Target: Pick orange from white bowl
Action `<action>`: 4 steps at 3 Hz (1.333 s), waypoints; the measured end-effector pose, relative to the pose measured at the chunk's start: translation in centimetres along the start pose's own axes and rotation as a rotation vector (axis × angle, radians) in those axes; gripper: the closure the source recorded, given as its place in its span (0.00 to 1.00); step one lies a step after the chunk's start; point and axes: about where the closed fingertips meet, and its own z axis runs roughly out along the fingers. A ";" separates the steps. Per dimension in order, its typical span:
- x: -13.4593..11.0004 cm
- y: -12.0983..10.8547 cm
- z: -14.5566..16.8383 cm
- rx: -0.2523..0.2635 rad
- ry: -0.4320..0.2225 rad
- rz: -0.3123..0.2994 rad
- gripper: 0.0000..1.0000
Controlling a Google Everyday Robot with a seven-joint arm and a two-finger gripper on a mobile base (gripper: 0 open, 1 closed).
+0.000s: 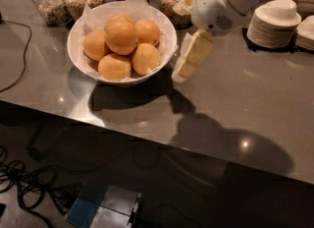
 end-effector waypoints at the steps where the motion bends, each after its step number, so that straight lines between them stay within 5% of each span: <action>1: -2.1 -0.7 2.3 -0.019 -0.057 -0.020 0.00; 2: -4.5 0.1 4.6 -0.066 -0.016 -0.090 0.00; 4: -5.1 -0.5 5.3 -0.038 -0.035 -0.098 0.00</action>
Offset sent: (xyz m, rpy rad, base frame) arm 0.0054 0.1026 -0.0183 -0.1419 -0.0164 0.1954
